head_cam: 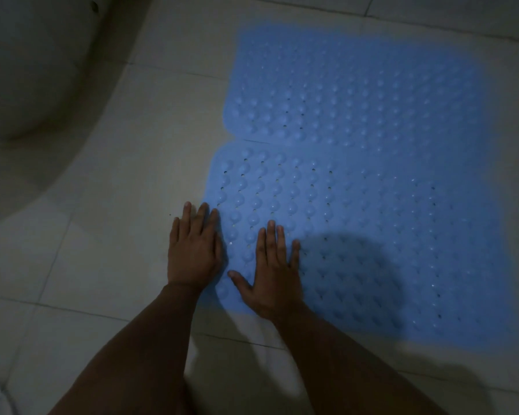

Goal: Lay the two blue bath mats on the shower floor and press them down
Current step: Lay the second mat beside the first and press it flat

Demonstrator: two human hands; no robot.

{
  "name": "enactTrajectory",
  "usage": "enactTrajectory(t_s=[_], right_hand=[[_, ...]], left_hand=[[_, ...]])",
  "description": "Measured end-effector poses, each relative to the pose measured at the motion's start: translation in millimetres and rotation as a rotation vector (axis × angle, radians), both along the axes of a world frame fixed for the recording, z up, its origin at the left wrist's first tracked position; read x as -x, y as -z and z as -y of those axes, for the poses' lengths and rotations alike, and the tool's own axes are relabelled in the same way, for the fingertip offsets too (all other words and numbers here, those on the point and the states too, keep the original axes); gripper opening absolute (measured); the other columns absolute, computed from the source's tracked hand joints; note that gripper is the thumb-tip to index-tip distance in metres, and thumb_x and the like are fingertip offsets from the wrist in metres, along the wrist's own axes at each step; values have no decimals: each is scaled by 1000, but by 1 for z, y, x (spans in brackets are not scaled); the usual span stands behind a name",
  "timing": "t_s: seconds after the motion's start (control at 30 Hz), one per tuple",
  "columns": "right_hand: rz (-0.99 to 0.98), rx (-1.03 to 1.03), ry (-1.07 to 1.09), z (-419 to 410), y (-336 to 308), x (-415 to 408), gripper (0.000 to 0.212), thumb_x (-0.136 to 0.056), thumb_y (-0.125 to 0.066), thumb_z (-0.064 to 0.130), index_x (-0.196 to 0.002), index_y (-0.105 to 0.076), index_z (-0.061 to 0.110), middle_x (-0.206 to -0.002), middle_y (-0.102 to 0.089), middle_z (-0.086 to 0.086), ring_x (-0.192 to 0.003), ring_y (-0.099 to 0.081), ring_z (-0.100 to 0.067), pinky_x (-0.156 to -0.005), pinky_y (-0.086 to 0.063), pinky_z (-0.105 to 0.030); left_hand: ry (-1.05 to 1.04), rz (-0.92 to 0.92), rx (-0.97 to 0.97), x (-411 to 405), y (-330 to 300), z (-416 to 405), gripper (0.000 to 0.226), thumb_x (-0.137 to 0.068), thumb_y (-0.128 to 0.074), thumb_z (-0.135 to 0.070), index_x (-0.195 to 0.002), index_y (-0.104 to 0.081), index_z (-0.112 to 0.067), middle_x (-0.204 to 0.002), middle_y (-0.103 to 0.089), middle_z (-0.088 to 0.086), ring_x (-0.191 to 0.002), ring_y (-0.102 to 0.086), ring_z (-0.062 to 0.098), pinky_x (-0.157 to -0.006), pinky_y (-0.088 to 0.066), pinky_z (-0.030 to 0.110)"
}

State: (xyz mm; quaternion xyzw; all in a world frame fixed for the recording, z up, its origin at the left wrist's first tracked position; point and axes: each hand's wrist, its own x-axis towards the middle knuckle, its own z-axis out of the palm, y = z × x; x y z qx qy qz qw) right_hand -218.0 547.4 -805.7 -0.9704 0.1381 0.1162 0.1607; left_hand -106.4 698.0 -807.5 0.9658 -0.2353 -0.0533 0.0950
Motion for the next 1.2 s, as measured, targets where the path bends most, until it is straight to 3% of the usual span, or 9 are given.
enactTrajectory(t_s=[0.13,0.23,0.3,0.4,0.57,0.9,1.0,1.13,1.2], right_hand=[[-307,-133,-70,17,-22,-21,99,-92,-27,76,-159,5,11,-165,24,-6,-154,19,-24,-122,6,-58],[-440,-254,-104,44,-54,-54,76,-98,-40,59,-157,-24,12,-168,-2,-11,-155,-10,-28,-122,-18,-53],[-256,-318,-27,66,-65,-67,52,-100,-48,45,-143,-51,16,-155,-43,-11,-141,-43,-29,-116,-36,-40],[-35,-297,100,93,-68,-67,40,-96,-54,36,-133,-62,22,-137,-63,-2,-128,-57,-23,-109,-44,-34],[153,-369,148,112,-53,-65,34,-92,-54,35,-119,-69,23,-121,-70,-3,-115,-64,-24,-100,-51,-39],[489,-346,86,127,-27,-59,26,-90,-55,27,-107,-72,17,-103,-71,-1,-98,-64,-24,-85,-55,-39],[438,-330,85,128,-28,-52,25,-90,-56,27,-107,-72,18,-105,-71,0,-101,-64,-23,-86,-55,-39],[-5,-406,92,126,-60,-63,23,-92,-62,29,-110,-73,22,-115,-72,-2,-109,-66,-22,-96,-52,-36],[-127,-378,60,118,-78,-77,22,-90,-63,30,-107,-75,22,-116,-73,-5,-112,-65,-26,-97,-52,-35]], left_hand=[[11,-7,1,3,-10,2,57,-101,-31,-35,-151,-45,-11,-160,-39,15,-153,-23,40,-118,-29,60],[84,-20,27,12,-10,11,57,-102,-30,-36,-149,-49,-9,-159,-41,15,-152,-25,40,-117,-31,61],[156,-36,45,19,-7,24,58,-102,-31,-37,-150,-47,-8,-160,-38,16,-153,-22,40,-117,-30,62],[227,-77,29,34,2,44,64,-103,-32,-46,-156,-36,-10,-167,-24,14,-156,-11,37,-120,-23,62],[216,-25,-112,54,16,56,89,-99,-28,-69,-162,-12,-8,-171,-1,12,-158,5,31,-124,-10,61],[192,-23,-84,50,16,59,93,-96,-32,-72,-162,-16,-9,-171,-4,10,-158,3,27,-124,-10,61],[179,-72,-59,49,16,61,92,-95,-34,-72,-162,-17,-12,-171,-7,8,-158,2,25,-125,-8,59],[124,-193,-12,29,-15,66,78,-89,-31,-63,-153,-43,-19,-164,-34,5,-152,-31,25,-120,-29,52],[44,-201,80,7,-41,63,65,-86,-37,-55,-134,-64,-21,-139,-63,8,-122,-63,34,-99,-51,47]])
